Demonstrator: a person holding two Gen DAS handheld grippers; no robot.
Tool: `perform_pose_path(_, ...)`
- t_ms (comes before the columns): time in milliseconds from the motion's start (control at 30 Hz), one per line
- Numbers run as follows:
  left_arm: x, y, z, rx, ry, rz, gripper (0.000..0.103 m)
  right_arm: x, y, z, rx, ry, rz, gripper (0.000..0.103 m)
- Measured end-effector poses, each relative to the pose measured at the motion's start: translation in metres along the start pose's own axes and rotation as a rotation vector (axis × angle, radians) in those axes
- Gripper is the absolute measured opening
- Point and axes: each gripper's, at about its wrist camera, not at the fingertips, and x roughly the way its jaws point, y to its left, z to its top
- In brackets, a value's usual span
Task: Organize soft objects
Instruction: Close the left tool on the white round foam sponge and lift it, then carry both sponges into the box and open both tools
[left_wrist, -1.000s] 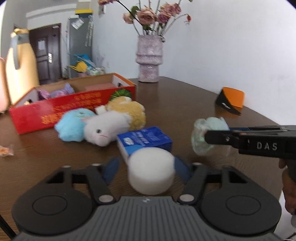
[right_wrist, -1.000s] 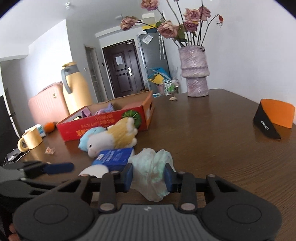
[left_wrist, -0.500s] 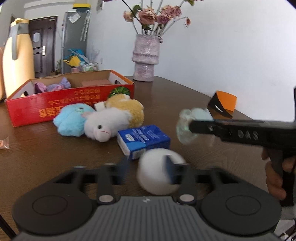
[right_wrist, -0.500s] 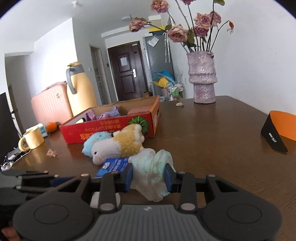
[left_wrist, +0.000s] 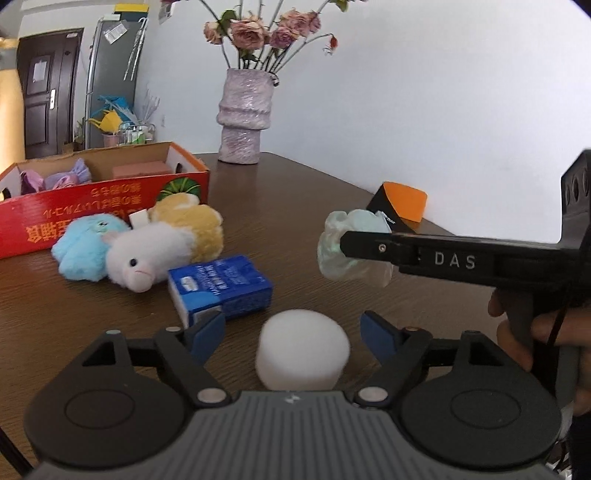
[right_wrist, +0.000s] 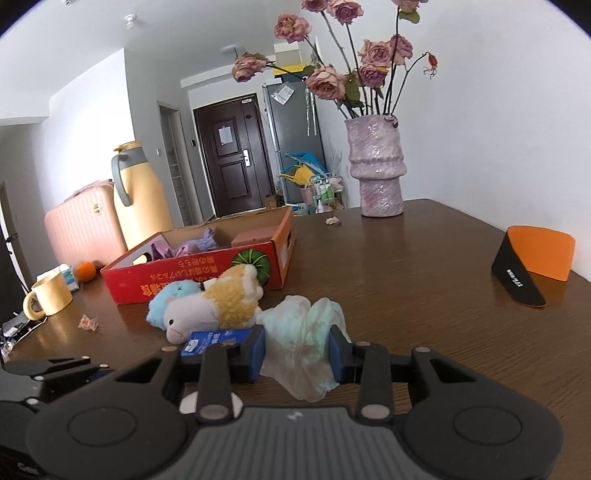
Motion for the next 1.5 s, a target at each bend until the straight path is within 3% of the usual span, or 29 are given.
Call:
perform_pose_path(167,0.021,-0.022,-0.009,0.073,0.062,0.05,0.081,-0.007,-0.005,-0.003,0.01,0.0,0.0,0.035)
perform_pose_path(233,0.026,-0.022,-0.012,0.055,0.087,0.069,0.057,-0.009,-0.005,-0.004,0.011,0.002,0.002,0.035)
perform_pose_path(300,0.025,-0.018,-0.012,0.026,0.09,0.071,0.055,-0.01,-0.005,-0.005,0.009,0.009,0.011,0.035)
perform_pose_path(500,-0.017,0.005,0.004,-0.002,-0.055,0.132,0.054,0.004,0.005,-0.001,-0.006,0.03,0.075,0.035)
perform_pose_path(600,-0.033,0.041,0.033,-0.046,-0.145,0.244,0.054,0.022,0.016,0.018,-0.026,0.027,0.156,0.035)
perform_pose_path(700,-0.019,0.085,0.07,-0.082,-0.153,0.34,0.055,0.058,0.028,0.06,-0.047,0.024,0.271,0.035)
perform_pose_path(833,0.022,0.142,0.122,-0.169,-0.105,0.321,0.056,0.145,0.047,0.135,-0.035,0.062,0.38,0.035)
perform_pose_path(900,0.05,0.167,0.143,-0.202,-0.065,0.331,0.056,0.203,0.061,0.165,-0.034,0.137,0.402,0.035)
perform_pose_path(1100,0.127,0.22,0.169,-0.253,0.081,0.375,0.065,0.353,0.088,0.203,0.008,0.351,0.35,0.036)
perform_pose_path(1167,0.135,0.235,0.171,-0.279,0.099,0.353,0.073,0.385,0.095,0.203,-0.009,0.393,0.32,0.046)
perform_pose_path(1333,0.125,0.25,0.171,-0.284,0.056,0.328,0.08,0.4,0.099,0.204,-0.009,0.372,0.346,0.073)
perform_pose_path(1400,0.121,0.252,0.174,-0.282,0.046,0.327,0.081,0.395,0.097,0.205,0.002,0.354,0.37,0.074)
perform_pose_path(1500,0.11,0.252,0.182,-0.275,0.023,0.368,0.081,0.378,0.091,0.212,0.004,0.33,0.338,0.074)
